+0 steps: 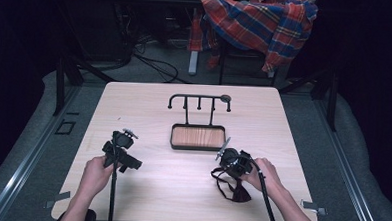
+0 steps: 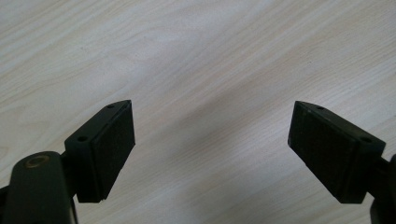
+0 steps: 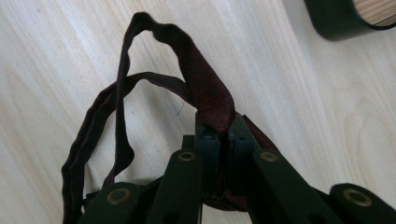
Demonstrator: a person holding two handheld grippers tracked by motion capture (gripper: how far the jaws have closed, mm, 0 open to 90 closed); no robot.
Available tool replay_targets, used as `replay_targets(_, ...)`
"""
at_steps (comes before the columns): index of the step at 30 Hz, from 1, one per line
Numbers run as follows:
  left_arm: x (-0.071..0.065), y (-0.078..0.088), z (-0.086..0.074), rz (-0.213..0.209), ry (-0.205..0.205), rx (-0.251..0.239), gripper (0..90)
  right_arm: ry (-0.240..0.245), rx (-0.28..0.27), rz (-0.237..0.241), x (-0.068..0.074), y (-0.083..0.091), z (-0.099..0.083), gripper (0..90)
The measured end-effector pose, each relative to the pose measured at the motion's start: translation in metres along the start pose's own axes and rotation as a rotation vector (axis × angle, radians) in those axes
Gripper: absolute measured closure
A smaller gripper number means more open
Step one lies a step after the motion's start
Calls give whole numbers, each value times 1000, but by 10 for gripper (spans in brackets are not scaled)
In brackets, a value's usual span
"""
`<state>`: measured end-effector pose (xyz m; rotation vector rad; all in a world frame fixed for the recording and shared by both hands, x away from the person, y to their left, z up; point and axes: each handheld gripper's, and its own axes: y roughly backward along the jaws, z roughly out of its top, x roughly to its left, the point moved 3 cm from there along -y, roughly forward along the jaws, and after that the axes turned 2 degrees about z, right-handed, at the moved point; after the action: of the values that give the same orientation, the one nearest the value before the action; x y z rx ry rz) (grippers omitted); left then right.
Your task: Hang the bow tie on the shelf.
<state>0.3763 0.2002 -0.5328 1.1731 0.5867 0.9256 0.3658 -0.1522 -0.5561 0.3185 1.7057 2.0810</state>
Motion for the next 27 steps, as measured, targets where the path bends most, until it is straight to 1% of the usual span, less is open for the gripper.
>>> replay_targets(1, 0, 0, 0, 1, 1, 0, 148, -12, -12, 3, -1, 3, 0, 868)
replay_targets(4, 0, 0, 0, 2, 2, -1, 148, -24, -24, -6, -2, 7, -1, 871)
replay_targets(6, 0, 0, 0, 2, 1, -1, 148, -45, -48, -3, -3, 11, -1, 873)
replay_targets(9, 0, 0, 0, 3, 0, -3, 148, -59, -67, -12, -6, 16, -2, 875)
replay_targets(10, 0, 0, 0, 1, 0, -1, 148, -69, -83, -14, -7, 21, -3, 876)
replay_targets(12, 0, 0, 0, 1, 0, -1, 148, -70, -86, -22, -7, 24, -3, 877)
replay_targets(13, 0, 0, 0, 1, 1, -1, 148, -79, -106, -24, -8, 28, -3, 877)
replay_targets(14, 0, 0, 0, 1, 0, -1, 148, -79, -106, -24, -8, 28, -3, 877)
replay_targets(15, 0, 0, 0, 1, 0, -1, 148, -77, -109, -34, -8, 31, -3, 877)
replay_targets(17, 0, 0, 0, 1, 0, -1, 148, -88, -123, -38, -9, 35, -3, 878)
replay_targets(18, 0, 0, 0, 0, 0, -1, 148, -102, -142, -36, -10, 38, -3, 878)
replay_targets(19, 0, 0, 0, 0, 1, -1, 148, -105, -149, -36, -10, 39, -3, 877)
replay_targets(27, 0, 0, 0, -1, 2, -1, 148, -125, -173, -46, -15, 45, -4, 877)
